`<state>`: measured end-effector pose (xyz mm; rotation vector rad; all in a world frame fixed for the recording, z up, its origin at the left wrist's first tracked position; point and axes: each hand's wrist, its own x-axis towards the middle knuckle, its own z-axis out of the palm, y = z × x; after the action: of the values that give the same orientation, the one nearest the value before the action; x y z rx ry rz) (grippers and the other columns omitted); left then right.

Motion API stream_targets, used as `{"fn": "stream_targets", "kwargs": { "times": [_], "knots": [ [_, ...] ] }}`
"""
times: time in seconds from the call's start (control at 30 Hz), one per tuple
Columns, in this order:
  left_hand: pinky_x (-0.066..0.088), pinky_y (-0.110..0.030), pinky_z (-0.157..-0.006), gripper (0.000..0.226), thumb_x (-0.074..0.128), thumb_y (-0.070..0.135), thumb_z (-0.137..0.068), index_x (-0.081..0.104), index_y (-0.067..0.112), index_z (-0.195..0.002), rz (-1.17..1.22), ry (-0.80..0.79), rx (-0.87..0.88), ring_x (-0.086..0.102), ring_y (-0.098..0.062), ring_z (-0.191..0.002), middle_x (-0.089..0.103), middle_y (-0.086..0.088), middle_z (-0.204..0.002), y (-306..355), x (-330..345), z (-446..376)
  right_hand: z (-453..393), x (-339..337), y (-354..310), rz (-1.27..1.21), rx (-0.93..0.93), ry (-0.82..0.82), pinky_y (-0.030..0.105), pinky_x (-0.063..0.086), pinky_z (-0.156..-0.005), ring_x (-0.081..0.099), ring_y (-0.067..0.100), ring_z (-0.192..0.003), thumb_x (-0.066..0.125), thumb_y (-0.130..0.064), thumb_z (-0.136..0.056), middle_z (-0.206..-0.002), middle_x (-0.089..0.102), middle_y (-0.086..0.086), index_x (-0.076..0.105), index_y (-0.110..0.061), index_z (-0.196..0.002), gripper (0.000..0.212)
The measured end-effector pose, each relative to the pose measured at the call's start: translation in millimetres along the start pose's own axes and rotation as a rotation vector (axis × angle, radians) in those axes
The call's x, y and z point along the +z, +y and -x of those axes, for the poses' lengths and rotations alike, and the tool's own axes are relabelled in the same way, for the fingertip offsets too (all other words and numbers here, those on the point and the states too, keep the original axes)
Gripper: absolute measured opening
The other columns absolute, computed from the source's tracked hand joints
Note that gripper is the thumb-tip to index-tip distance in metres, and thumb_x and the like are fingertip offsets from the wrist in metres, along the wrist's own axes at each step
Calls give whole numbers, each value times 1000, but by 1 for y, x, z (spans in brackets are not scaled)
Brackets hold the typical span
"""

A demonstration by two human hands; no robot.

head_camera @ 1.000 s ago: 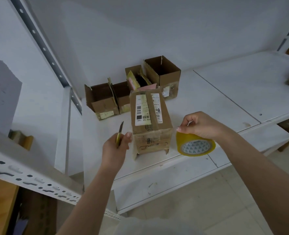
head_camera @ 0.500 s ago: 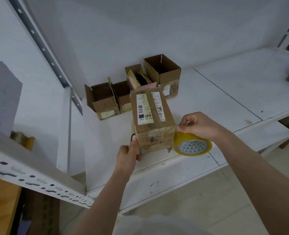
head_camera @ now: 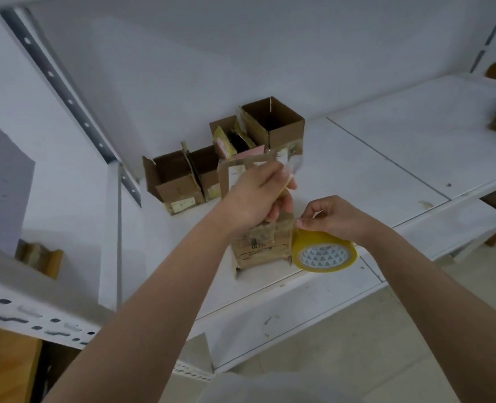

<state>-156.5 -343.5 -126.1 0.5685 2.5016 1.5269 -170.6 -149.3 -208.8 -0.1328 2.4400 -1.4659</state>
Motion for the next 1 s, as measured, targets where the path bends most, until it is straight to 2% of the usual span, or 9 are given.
{"fn": "stream_targets", "kwargs": {
  "times": [0.1, 0.17, 0.23, 0.33, 0.5, 0.63, 0.77, 0.9, 1.0],
  "knots": [
    [41, -19, -46, 30, 36, 22, -106, 59, 3, -100, -59, -61, -65, 46, -9, -43, 61, -5, -63, -10, 11, -12, 3, -5, 4, -8, 6, -22, 23, 53, -59, 70, 14, -67, 75, -42, -80, -75, 72, -2, 72, -22, -78, 21],
    [41, -18, -47, 30, 38, 24, -105, 61, 5, -99, -37, -36, -71, 46, -8, -42, 61, -2, -59, -23, 8, -13, 7, -13, 7, -45, 18, -67, 31, 57, -74, 71, 21, -82, 72, -39, -84, -86, 73, -1, 74, -25, -85, 15],
    [41, -17, -46, 30, 42, 29, -104, 63, 8, -96, -19, -18, -51, 46, -8, -41, 60, 1, -55, -30, 6, -11, 11, -21, 10, -70, 8, -125, 32, 56, -81, 70, 24, -91, 69, -30, -88, -96, 73, 2, 75, -25, -95, 11],
    [41, -14, -47, 34, 47, 37, -101, 66, 12, -88, -58, -14, -37, 47, -5, -39, 59, 4, -50, -33, 11, -12, 14, -25, 10, -70, -16, -133, 36, 59, -80, 71, 25, -88, 69, -27, -88, -96, 73, 7, 73, -22, -102, 15],
    [39, -12, -51, 36, 47, 32, -102, 67, 13, -80, -118, 47, -23, 47, -1, -40, 56, 5, -46, -47, 6, -8, 9, -22, 8, -35, -27, -104, 40, 59, -80, 71, 26, -87, 70, -33, -87, -95, 73, 8, 73, -24, -102, 18],
    [40, -13, -53, 33, 47, 31, -102, 69, 12, -86, -103, 35, -34, 48, -2, -41, 55, 1, -48, -56, 1, -1, 2, -21, -1, 24, -33, -127, 35, 59, -77, 71, 23, -86, 71, -35, -86, -94, 71, 5, 72, -28, -103, 18],
    [40, -10, -52, 33, 48, 33, -101, 68, 16, -82, -154, 46, -35, 49, 0, -40, 54, 7, -44, -58, 6, -1, -2, -21, -5, 88, -27, -136, 29, 58, -72, 70, 19, -82, 72, -35, -85, -91, 71, 2, 71, -30, -103, 19],
    [44, -15, -55, 31, 47, 33, -101, 66, 19, -81, -204, 44, -7, 51, 0, -42, 54, 11, -43, -59, 15, -4, -1, -25, 3, 109, -2, -109, 21, 54, -63, 71, 12, -74, 73, -40, -83, -88, 71, -2, 71, -36, -98, 15],
    [50, -24, -60, 32, 47, 32, -101, 67, 14, -83, -277, 33, 48, 56, -7, -49, 57, 7, -48, -57, 24, -6, -1, -25, 22, 258, 68, -68, 27, 53, -77, 68, 11, -81, 71, -48, -82, -92, 70, -5, 70, -40, -94, 14]
  ]
}}
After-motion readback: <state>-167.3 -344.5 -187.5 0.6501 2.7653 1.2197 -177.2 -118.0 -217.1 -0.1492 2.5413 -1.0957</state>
